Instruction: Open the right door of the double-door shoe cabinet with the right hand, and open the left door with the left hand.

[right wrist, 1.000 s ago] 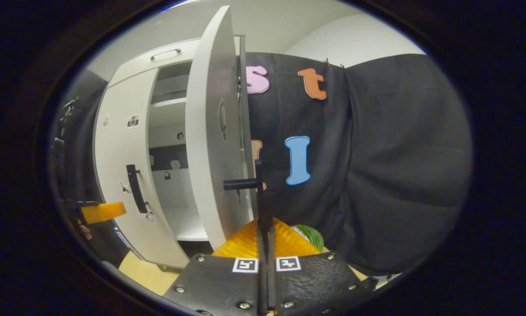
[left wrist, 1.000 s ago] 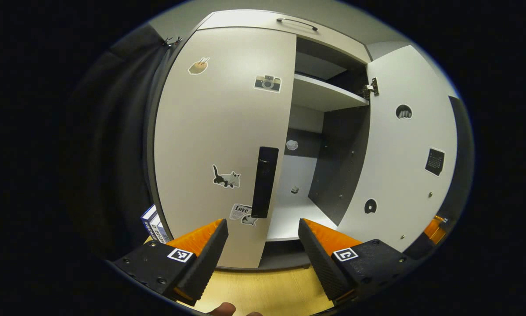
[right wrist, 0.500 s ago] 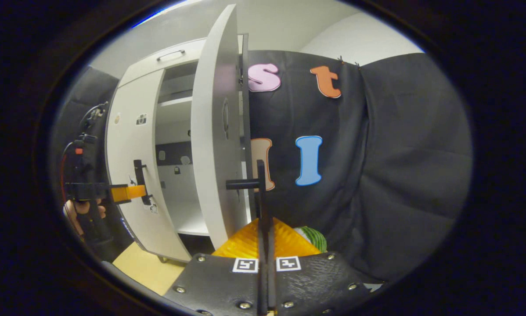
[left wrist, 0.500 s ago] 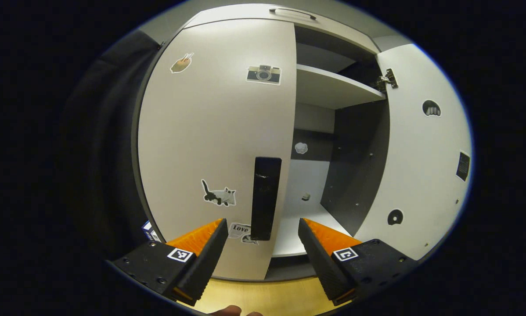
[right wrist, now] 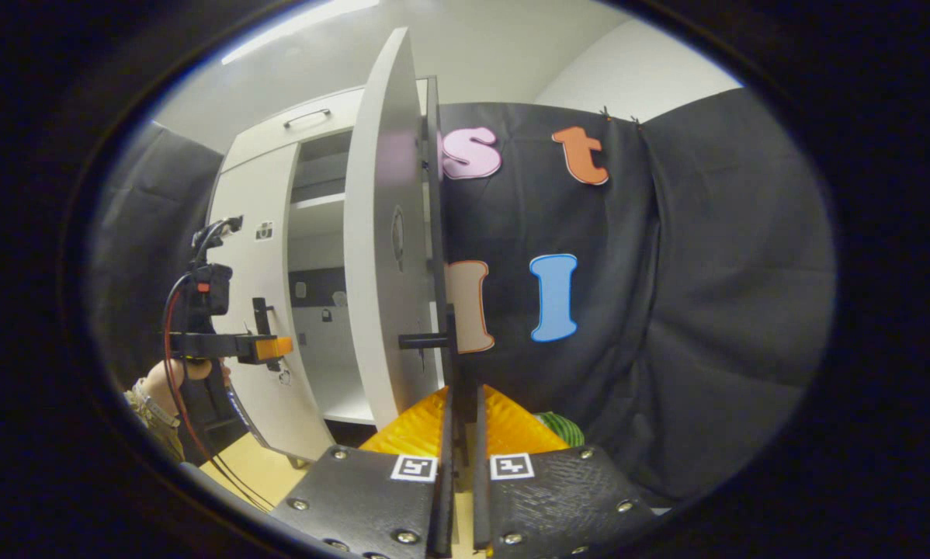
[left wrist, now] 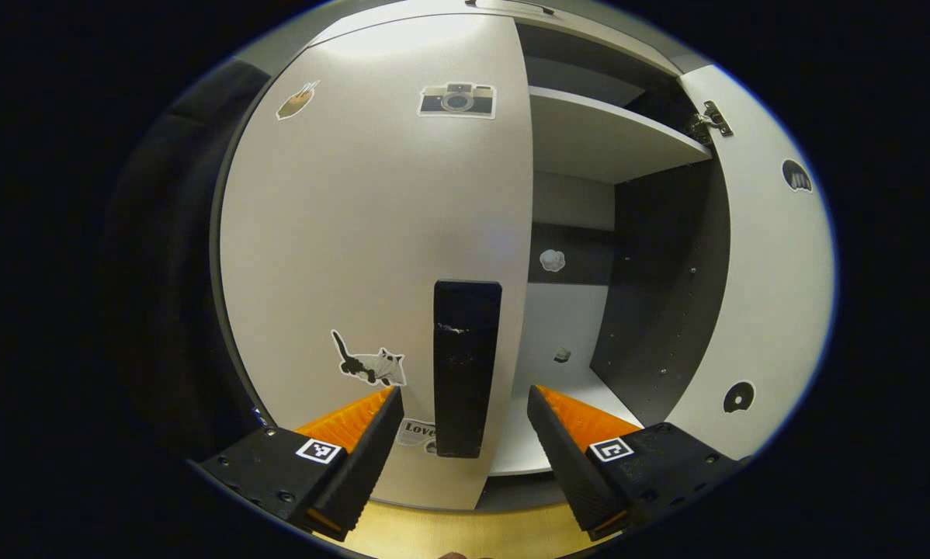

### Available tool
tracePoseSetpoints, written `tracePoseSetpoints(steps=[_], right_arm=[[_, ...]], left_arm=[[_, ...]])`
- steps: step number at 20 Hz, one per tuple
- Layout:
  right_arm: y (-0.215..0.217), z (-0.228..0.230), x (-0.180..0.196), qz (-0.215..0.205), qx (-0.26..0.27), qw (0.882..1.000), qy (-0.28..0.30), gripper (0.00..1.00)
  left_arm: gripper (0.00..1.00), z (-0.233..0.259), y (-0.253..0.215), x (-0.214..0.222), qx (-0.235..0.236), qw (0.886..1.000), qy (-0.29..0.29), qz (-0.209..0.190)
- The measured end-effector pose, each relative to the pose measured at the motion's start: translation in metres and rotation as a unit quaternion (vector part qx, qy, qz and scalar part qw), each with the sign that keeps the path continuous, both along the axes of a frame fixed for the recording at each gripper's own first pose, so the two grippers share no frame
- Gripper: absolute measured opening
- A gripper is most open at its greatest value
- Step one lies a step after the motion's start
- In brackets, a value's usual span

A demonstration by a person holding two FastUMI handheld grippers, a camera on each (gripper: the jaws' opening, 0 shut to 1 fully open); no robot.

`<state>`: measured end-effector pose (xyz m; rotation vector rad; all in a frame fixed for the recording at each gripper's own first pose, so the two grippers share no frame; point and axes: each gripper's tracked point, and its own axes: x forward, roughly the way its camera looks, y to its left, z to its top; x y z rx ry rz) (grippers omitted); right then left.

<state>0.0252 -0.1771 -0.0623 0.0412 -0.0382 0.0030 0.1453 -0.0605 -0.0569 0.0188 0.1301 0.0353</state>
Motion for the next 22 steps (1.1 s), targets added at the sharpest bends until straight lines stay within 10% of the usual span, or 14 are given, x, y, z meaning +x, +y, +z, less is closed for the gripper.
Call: tracePoseSetpoints(steps=[10, 12, 13, 22], right_arm=[[-0.012, 0.004, -0.013, -0.016, -0.001, 1.0, -0.006, 0.11], [-0.017, 0.005, -0.017, -0.021, 0.009, 1.0, -0.008, 0.11], [-0.02, 0.006, -0.02, -0.024, 0.014, 1.0, -0.01, 0.11], [-0.046, 0.002, -0.038, -0.064, 0.045, 0.997, -0.017, 0.21]], left_arm=[[0.92, -0.004, 0.002, 0.012, 0.006, 1.0, -0.003, 0.019], [0.82, -0.007, -0.007, 0.011, 0.003, 1.0, -0.004, 0.007], [0.61, -0.006, -0.006, 0.012, 0.021, 1.0, -0.006, 0.008], [0.27, -0.004, 0.003, -0.008, 0.028, 1.0, 0.002, 0.01]])
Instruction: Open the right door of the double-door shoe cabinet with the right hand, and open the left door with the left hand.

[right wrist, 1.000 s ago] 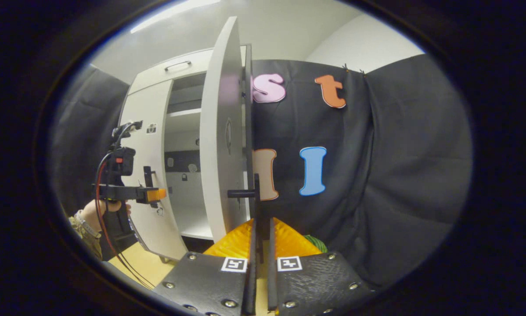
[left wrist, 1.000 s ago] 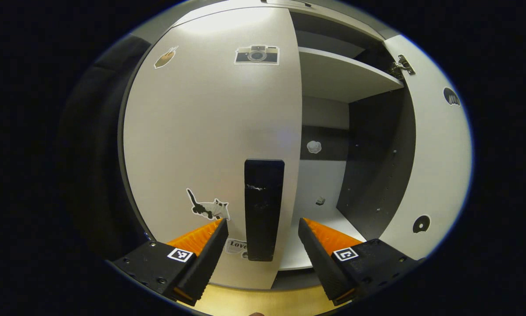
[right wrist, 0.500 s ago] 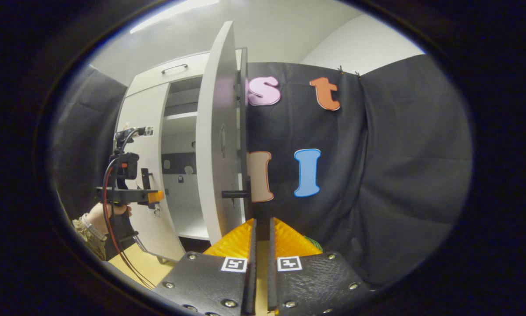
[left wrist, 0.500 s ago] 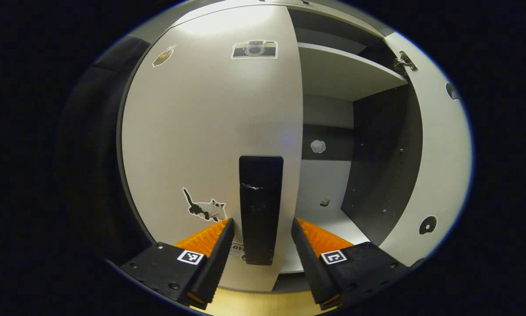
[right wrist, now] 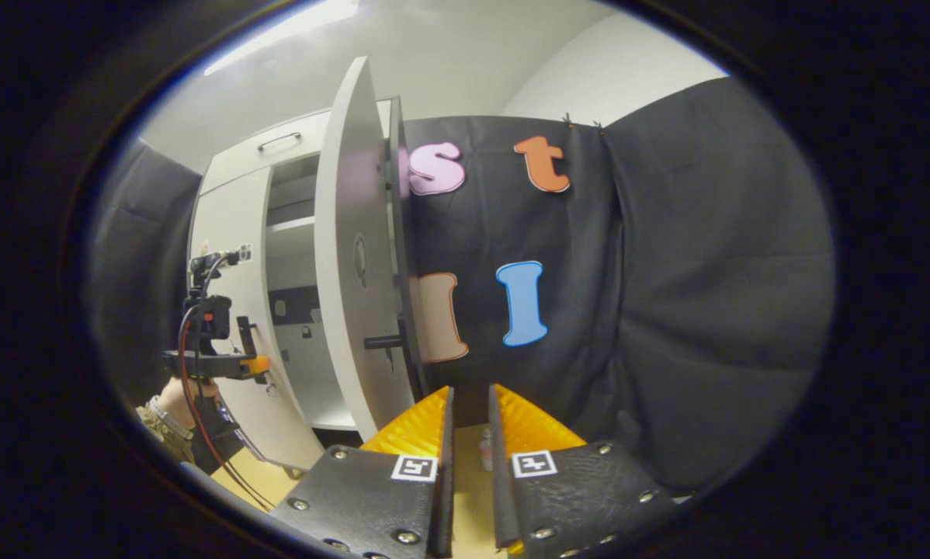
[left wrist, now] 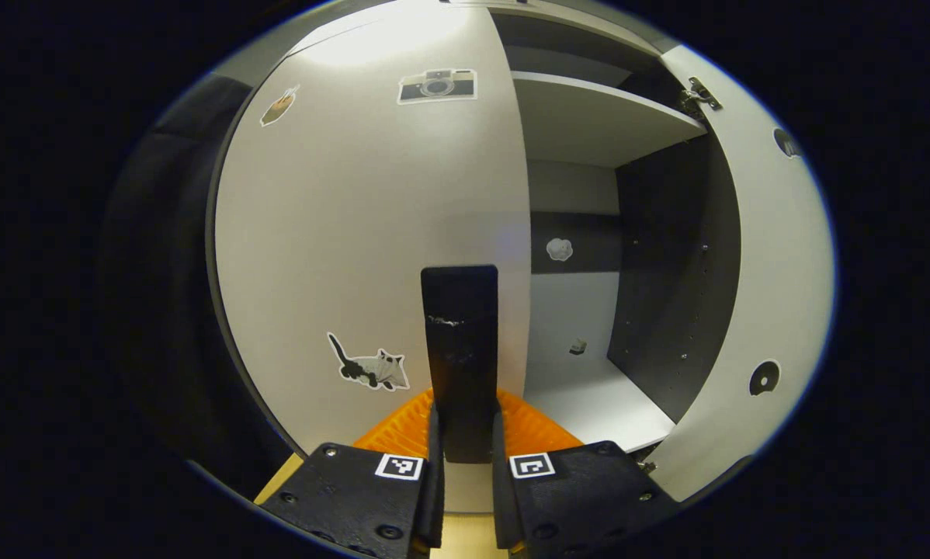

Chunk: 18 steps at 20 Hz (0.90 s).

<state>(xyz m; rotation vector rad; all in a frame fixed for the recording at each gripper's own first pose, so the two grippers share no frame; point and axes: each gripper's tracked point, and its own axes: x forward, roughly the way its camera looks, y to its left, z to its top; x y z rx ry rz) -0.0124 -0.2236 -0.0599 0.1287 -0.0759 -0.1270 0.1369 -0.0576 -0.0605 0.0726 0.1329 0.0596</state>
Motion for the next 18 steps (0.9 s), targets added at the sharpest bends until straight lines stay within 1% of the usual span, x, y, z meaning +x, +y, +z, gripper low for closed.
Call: tracePoseSetpoints(steps=[2, 3, 4, 5, 6, 7, 8, 9, 10, 11, 13, 14, 18], right_arm=[[-0.012, 0.001, -0.004, -0.015, -0.004, 1.0, -0.001, 0.22], [-0.016, 0.001, -0.007, -0.02, -0.004, 1.0, 0.0, 0.26], [-0.018, 0.001, -0.006, -0.019, -0.003, 1.0, 0.0, 0.27], [-0.019, 0.0, -0.008, -0.019, -0.002, 1.0, 0.002, 0.32], [-0.021, -0.002, -0.01, -0.022, -0.003, 1.0, 0.004, 0.29], [-0.022, -0.003, -0.012, -0.023, -0.006, 1.0, 0.006, 0.29], [-0.018, -0.005, -0.013, -0.014, -0.007, 1.0, 0.01, 0.29], [-0.014, -0.005, -0.012, -0.006, -0.007, 1.0, 0.013, 0.47], [-0.017, -0.006, -0.007, -0.006, -0.009, 1.0, 0.015, 0.46], [-0.015, -0.005, -0.005, 0.0, -0.012, 1.0, 0.017, 0.55], [-0.01, -0.006, -0.003, 0.015, -0.017, 1.0, 0.017, 0.55], [-0.009, -0.008, 0.0, 0.022, -0.02, 0.999, 0.017, 0.55], [-0.009, -0.008, 0.001, 0.044, -0.029, 0.998, 0.02, 0.55]], left_arm=[[0.25, -0.001, 0.0, -0.001, -0.004, 1.0, 0.001, -0.006], [0.24, -0.001, 0.001, -0.002, -0.004, 1.0, 0.001, -0.009], [0.24, 0.0, 0.001, -0.003, -0.006, 1.0, 0.0, -0.011], [0.24, -0.001, 0.003, -0.006, -0.007, 1.0, 0.0, -0.011], [0.24, 0.0, 0.003, -0.008, -0.008, 1.0, -0.001, -0.014], [0.22, -0.001, 0.004, -0.011, -0.009, 1.0, 0.0, -0.017], [0.22, -0.001, 0.006, -0.014, -0.01, 1.0, 0.001, -0.02], [0.22, -0.003, 0.007, -0.021, -0.012, 1.0, 0.002, -0.023], [0.22, -0.001, 0.007, -0.027, -0.015, 1.0, 0.004, -0.024], [0.22, 0.0, 0.007, -0.025, -0.016, 1.0, 0.003, -0.025], [0.22, 0.0, 0.009, -0.033, -0.017, 1.0, 0.003, -0.026], [0.22, -0.004, 0.013, -0.045, -0.018, 1.0, 0.004, -0.026], [0.22, -0.003, 0.022, -0.059, -0.025, 0.999, 0.004, -0.027]])
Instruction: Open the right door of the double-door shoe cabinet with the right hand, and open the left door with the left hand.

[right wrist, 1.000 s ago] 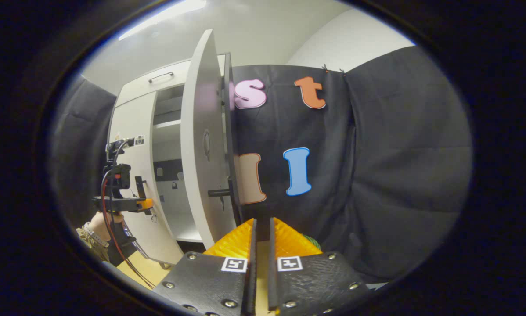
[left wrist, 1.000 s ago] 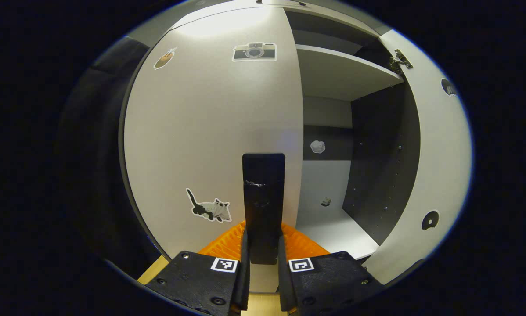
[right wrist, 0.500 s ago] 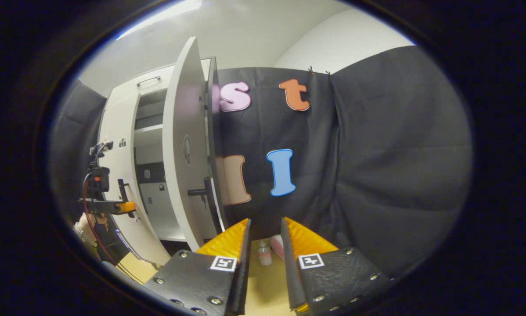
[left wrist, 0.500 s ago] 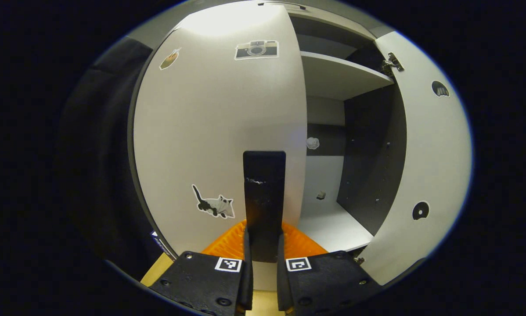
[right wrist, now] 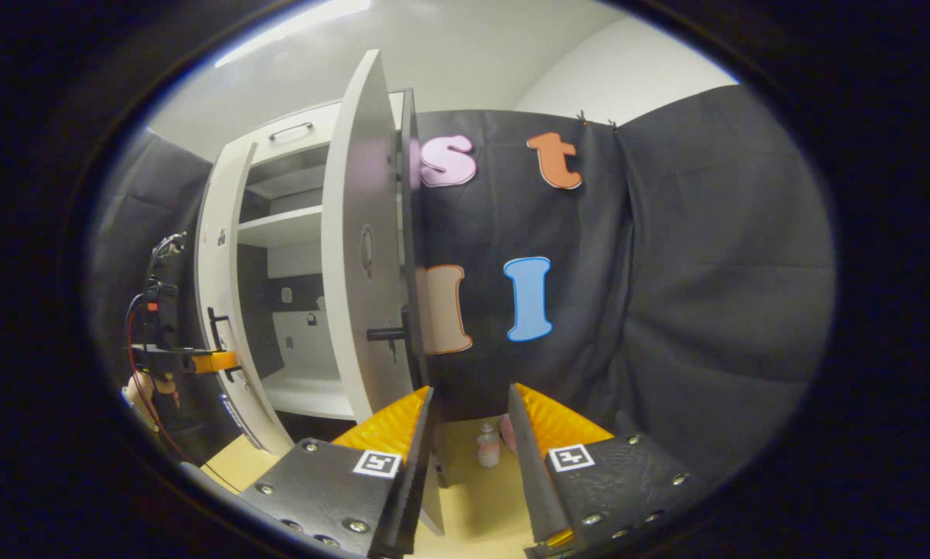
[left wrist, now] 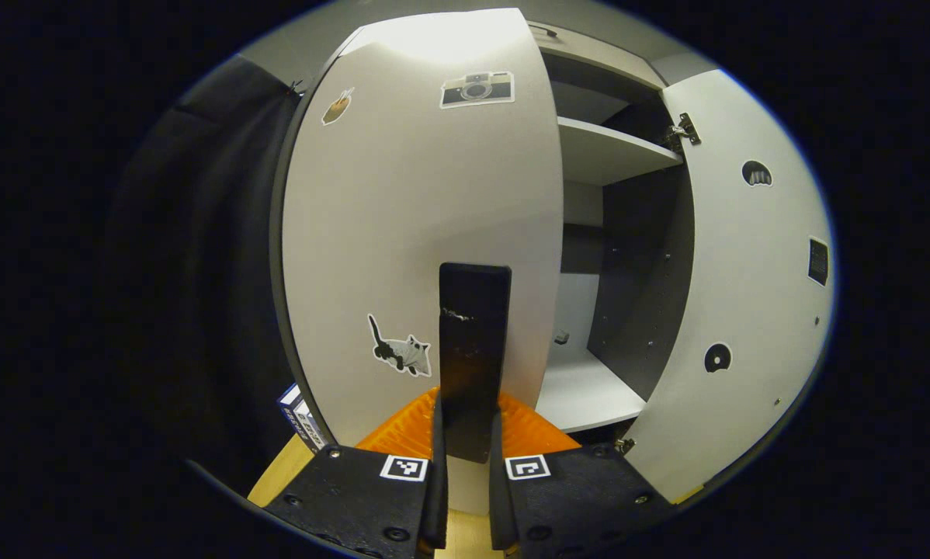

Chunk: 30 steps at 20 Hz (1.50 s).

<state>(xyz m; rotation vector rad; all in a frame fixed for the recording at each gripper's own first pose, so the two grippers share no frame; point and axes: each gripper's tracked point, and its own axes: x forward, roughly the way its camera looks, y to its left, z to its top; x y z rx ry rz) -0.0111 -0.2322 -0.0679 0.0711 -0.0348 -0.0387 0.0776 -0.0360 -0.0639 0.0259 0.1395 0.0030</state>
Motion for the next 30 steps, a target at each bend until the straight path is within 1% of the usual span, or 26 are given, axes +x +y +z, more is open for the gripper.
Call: tracePoseSetpoints(steps=[6, 7, 8, 9, 10, 11, 13, 14, 15, 16, 18, 19, 20, 21, 23, 24, 25, 26, 30], right_arm=[[0.003, 0.002, -0.004, 0.017, 0.002, 1.0, 0.001, 0.55], [0.002, 0.002, -0.006, 0.019, 0.001, 1.0, 0.001, 0.55], [0.003, 0.001, -0.003, 0.02, -0.002, 1.0, 0.002, 0.55], [0.002, 0.0, -0.003, 0.02, -0.004, 1.0, 0.004, 0.46], [0.002, 0.0, -0.002, 0.02, -0.006, 1.0, 0.005, 0.46], [0.003, 0.0, -0.002, 0.02, -0.007, 1.0, 0.007, 0.55], [0.004, -0.001, -0.002, 0.022, -0.005, 1.0, 0.009, 0.55], [0.003, -0.001, -0.002, 0.024, -0.004, 1.0, 0.01, 0.46], [0.004, -0.002, -0.002, 0.027, -0.003, 1.0, 0.012, 0.46], [0.004, -0.002, -0.001, 0.029, -0.003, 0.999, 0.015, 0.55], [0.004, -0.002, 0.0, 0.03, -0.006, 0.999, 0.02, 0.55], [0.004, -0.002, 0.0, 0.03, -0.009, 0.999, 0.021, 0.46], [0.003, -0.002, 0.0, 0.031, -0.009, 0.999, 0.021, 0.46], [0.004, -0.002, 0.0, 0.032, -0.01, 0.999, 0.02, 0.55], [0.004, -0.001, 0.0, 0.035, -0.009, 0.999, 0.021, 0.55], [0.005, -0.002, 0.0, 0.035, -0.008, 0.999, 0.021, 0.46], [0.004, -0.003, 0.0, 0.036, -0.007, 0.999, 0.023, 0.46], [0.004, -0.003, 0.003, 0.036, -0.006, 0.999, 0.024, 0.55], [0.005, -0.003, 0.002, 0.037, -0.007, 0.999, 0.032, 0.55]], left_arm=[[0.22, 0.001, 0.015, -0.028, -0.01, 1.0, 0.0, 0.014], [0.19, 0.001, 0.016, -0.031, -0.011, 1.0, -0.002, 0.018], [0.19, 0.0, 0.018, -0.032, -0.009, 1.0, -0.002, 0.021], [0.19, 0.0, 0.02, -0.035, -0.008, 1.0, -0.001, 0.026], [0.19, 0.0, 0.022, -0.037, -0.008, 1.0, 0.0, 0.029], [0.17, -0.001, 0.024, -0.039, -0.01, 0.999, 0.0, 0.033], [0.18, -0.001, 0.026, -0.042, -0.012, 0.999, 0.001, 0.042], [0.17, -0.001, 0.028, -0.044, -0.01, 0.999, 0.002, 0.047], [0.17, 0.001, 0.033, -0.048, -0.008, 0.999, 0.001, 0.052], [0.16, 0.002, 0.037, -0.05, -0.008, 0.998, -0.002, 0.058], [0.15, 0.002, 0.04, -0.053, -0.009, 0.997, -0.003, 0.071], [0.12, 0.002, 0.044, -0.054, -0.008, 0.997, -0.004, 0.077], [0.12, 0.002, 0.047, -0.055, -0.007, 0.996, -0.004, 0.084], [0.12, 0.002, 0.051, -0.058, -0.006, 0.996, -0.005, 0.09], [0.1, 0.002, 0.055, -0.06, -0.01, 0.995, -0.006, 0.098], [0.09, 0.003, 0.055, -0.06, -0.013, 0.995, -0.006, 0.101], [0.08, 0.002, 0.056, -0.061, -0.011, 0.995, -0.005, 0.103], [0.08, 0.002, 0.057, -0.061, -0.01, 0.994, -0.005, 0.105], [0.06, 0.003, 0.06, -0.062, -0.014, 0.994, -0.006, 0.113]])
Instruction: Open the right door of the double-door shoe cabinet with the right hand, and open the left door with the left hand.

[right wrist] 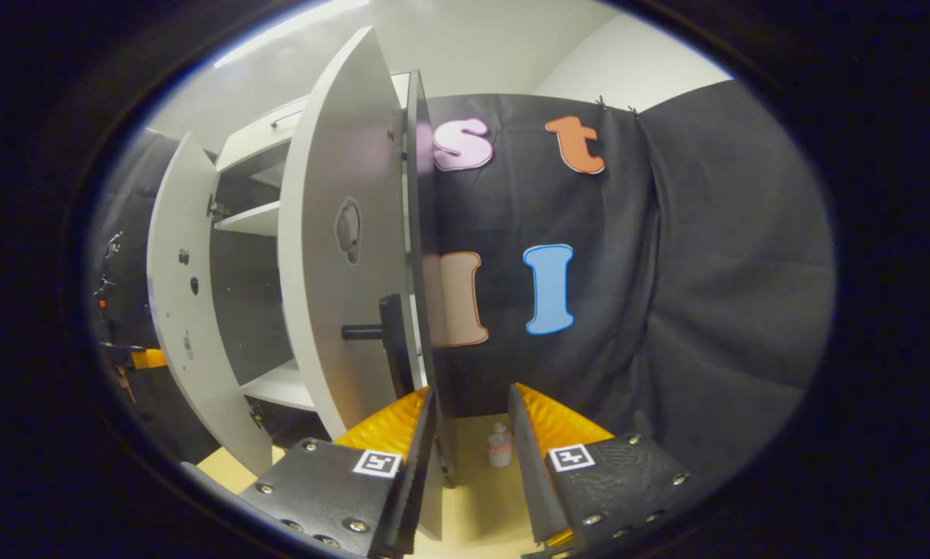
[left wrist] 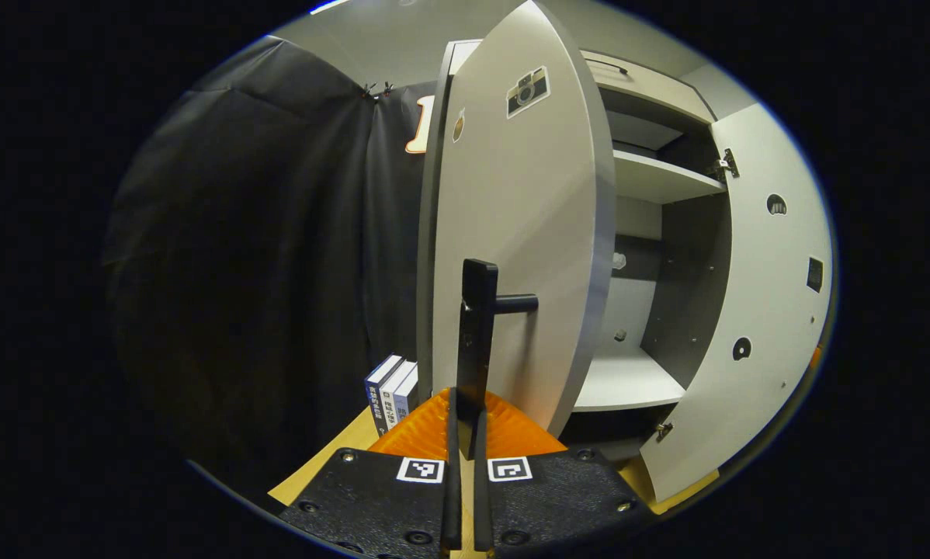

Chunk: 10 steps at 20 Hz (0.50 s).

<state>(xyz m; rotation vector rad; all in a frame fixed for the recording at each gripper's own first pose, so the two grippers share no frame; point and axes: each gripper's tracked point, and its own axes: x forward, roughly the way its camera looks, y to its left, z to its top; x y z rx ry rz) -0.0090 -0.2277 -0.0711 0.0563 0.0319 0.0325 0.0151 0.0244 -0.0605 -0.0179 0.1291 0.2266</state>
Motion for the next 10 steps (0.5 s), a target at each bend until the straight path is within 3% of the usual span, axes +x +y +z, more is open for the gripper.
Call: tracePoseSetpoints(steps=[5, 6, 8, 9, 10], right_arm=[[0.0, 0.0, -0.001, 0.002, -0.007, 1.0, 0.006, 0.55], [0.0, 0.0, 0.0, 0.002, -0.007, 1.0, 0.006, 0.46], [0.0, -0.001, 0.0, 0.002, -0.007, 1.0, 0.007, 0.46], [-0.001, -0.001, 0.0, 0.001, -0.005, 1.0, 0.007, 0.55], [0.0, -0.001, 0.0, 0.0, -0.002, 1.0, 0.008, 0.55]], left_arm=[[0.05, 0.001, 0.012, -0.005, 0.008, 1.0, 0.001, 0.015], [0.04, 0.001, 0.015, -0.005, 0.006, 1.0, 0.002, 0.021], [0.01, 0.001, 0.022, -0.009, 0.008, 0.999, 0.003, 0.031], [0.03, 0.002, 0.025, -0.01, 0.009, 0.999, 0.003, 0.033], [0.03, 0.002, 0.027, -0.01, 0.007, 0.999, 0.001, 0.034]])
